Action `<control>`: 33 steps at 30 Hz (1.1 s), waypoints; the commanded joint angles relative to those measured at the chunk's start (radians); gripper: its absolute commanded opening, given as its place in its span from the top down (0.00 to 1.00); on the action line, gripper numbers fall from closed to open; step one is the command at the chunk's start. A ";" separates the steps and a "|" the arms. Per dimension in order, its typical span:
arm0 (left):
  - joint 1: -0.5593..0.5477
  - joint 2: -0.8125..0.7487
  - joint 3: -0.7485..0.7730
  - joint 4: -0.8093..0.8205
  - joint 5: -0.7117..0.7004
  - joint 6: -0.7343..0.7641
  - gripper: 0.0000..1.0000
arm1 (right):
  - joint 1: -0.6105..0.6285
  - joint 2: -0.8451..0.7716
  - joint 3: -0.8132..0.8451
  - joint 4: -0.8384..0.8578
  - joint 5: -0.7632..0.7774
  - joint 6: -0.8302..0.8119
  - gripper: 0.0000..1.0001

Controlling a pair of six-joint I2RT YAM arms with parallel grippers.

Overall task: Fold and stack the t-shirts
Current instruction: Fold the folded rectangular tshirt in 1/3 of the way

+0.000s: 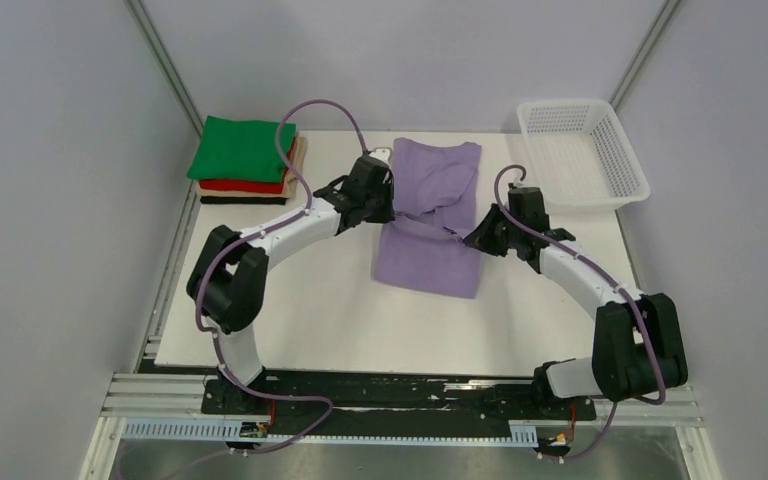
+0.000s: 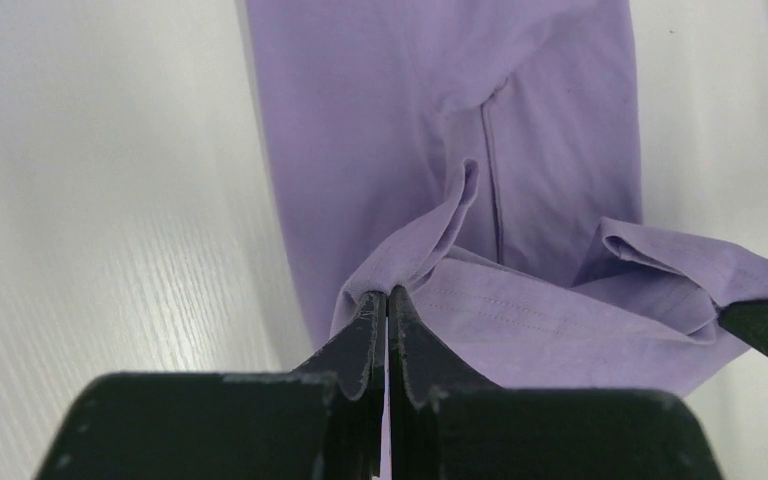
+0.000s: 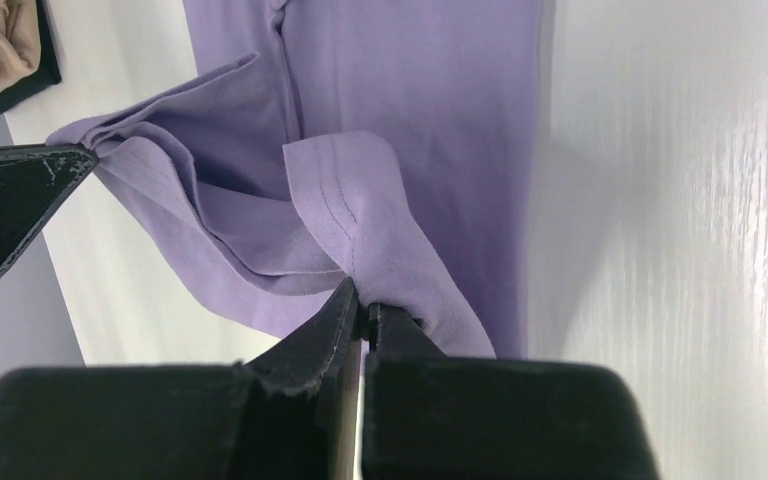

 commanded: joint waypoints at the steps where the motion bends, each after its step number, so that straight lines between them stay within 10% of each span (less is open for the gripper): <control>1: 0.037 0.056 0.076 0.004 0.023 0.043 1.00 | -0.042 0.075 0.083 0.090 -0.090 -0.047 1.00; 14: 0.107 0.252 0.240 -0.010 0.104 0.050 0.94 | -0.127 0.330 0.211 0.169 -0.158 -0.055 0.96; 16: 0.117 0.272 0.269 -0.008 0.116 0.057 0.72 | -0.138 0.382 0.251 0.169 -0.146 -0.063 0.86; 18: 0.124 0.276 0.310 -0.028 0.100 0.074 0.19 | -0.151 0.404 0.293 0.165 -0.157 -0.076 0.54; 20: 0.126 0.255 0.343 -0.050 0.080 0.094 0.03 | -0.152 0.391 0.303 0.164 -0.164 -0.087 0.34; 25: 0.125 0.116 0.252 -0.038 0.082 0.094 0.00 | -0.151 0.288 0.221 0.162 -0.177 -0.108 0.01; 33: 0.117 -0.105 -0.126 0.007 0.211 -0.025 0.00 | -0.140 0.051 -0.074 0.148 -0.206 -0.049 0.00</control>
